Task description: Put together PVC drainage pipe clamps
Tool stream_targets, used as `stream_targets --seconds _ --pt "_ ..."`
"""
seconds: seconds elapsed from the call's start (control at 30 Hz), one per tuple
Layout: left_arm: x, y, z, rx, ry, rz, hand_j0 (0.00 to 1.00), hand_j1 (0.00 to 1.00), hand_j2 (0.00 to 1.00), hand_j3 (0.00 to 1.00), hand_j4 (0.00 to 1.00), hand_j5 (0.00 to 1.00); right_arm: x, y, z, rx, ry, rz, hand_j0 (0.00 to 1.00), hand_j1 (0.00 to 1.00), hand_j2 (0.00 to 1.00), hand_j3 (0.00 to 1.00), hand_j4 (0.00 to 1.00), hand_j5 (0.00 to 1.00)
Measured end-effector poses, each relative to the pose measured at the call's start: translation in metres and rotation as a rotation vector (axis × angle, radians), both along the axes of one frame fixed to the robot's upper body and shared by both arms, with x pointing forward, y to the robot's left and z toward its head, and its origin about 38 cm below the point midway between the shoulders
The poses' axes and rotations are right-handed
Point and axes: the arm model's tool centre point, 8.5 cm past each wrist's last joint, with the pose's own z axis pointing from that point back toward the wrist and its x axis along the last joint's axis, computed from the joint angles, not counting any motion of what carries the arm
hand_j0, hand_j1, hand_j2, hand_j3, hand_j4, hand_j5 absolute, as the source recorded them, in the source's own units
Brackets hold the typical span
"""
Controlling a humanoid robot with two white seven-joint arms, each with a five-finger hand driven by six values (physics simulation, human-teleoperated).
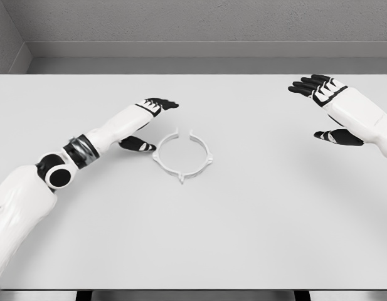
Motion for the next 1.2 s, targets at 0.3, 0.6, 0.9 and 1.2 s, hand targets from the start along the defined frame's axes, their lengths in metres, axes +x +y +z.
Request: stream_targets --seconds 0.3,0.6,0.9,1.2 --pt "0.000 -0.008 0.000 -0.013 0.000 -0.009 1.00 1.00 1.00 1.00 1.00 1.00 0.000 0.000 0.000 0.000 -0.001 0.001 1.00 1.00 1.00 1.00 1.00 1.00" --pt "0.000 -0.012 0.000 -0.021 0.001 -0.014 1.00 1.00 1.00 1.00 1.00 1.00 0.000 0.001 0.000 0.000 0.000 0.002 1.00 1.00 1.00 1.00 1.00 1.00" --pt "-0.001 -0.015 -0.001 -0.026 0.002 -0.016 1.00 1.00 1.00 1.00 1.00 1.00 0.000 0.001 0.000 0.001 0.000 0.003 1.00 1.00 1.00 1.00 1.00 1.00" --pt "0.003 -0.011 0.003 -0.026 -0.004 -0.009 1.00 1.00 1.00 1.00 1.00 1.00 0.000 0.002 0.000 0.004 -0.001 0.004 1.00 1.00 1.00 1.00 1.00 1.00"
